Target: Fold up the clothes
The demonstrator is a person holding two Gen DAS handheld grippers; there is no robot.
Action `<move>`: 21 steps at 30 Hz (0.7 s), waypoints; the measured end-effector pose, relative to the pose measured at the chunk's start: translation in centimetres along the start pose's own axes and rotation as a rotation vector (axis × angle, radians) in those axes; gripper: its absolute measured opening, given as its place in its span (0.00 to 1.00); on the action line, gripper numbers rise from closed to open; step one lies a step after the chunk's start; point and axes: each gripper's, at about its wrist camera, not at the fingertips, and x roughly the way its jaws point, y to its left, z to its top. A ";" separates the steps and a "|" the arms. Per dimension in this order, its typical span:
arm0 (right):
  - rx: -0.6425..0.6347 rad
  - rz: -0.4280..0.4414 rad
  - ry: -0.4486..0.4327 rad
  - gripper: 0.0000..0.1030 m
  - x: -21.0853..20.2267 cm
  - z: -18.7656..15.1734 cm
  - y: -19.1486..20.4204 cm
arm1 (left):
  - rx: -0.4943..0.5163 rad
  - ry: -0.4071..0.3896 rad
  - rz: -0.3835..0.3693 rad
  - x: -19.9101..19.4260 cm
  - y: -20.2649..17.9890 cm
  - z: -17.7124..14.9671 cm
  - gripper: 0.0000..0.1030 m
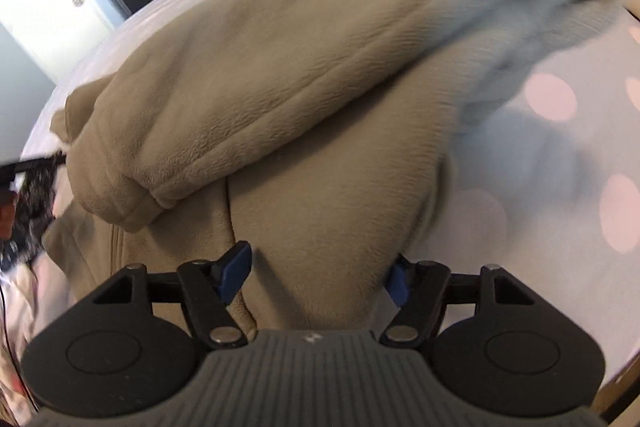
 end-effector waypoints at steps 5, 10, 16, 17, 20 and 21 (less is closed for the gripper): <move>-0.011 0.011 0.028 0.69 1.9 0.1 0.4 | -0.020 -0.010 -0.015 2.3 -0.3 0.6 0.54; -0.021 0.022 0.021 0.50 2.5 0.3 1.0 | -0.034 0.019 -0.008 4.0 -1.5 0.7 0.33; -0.042 0.056 -0.024 0.16 1.1 -0.2 2.1 | 0.005 0.004 0.046 1.0 -2.4 0.8 0.08; -0.037 0.075 -0.041 0.16 0.3 -0.3 2.3 | 0.010 -0.012 0.048 -0.2 -2.4 0.9 0.07; -0.023 0.130 -0.091 0.14 -2.1 -0.5 2.6 | 0.005 -0.070 0.052 -5.1 -2.2 1.3 0.07; -0.018 0.149 -0.108 0.14 -3.0 -0.5 2.8 | 0.006 -0.082 0.056 -6.9 -2.2 1.3 0.07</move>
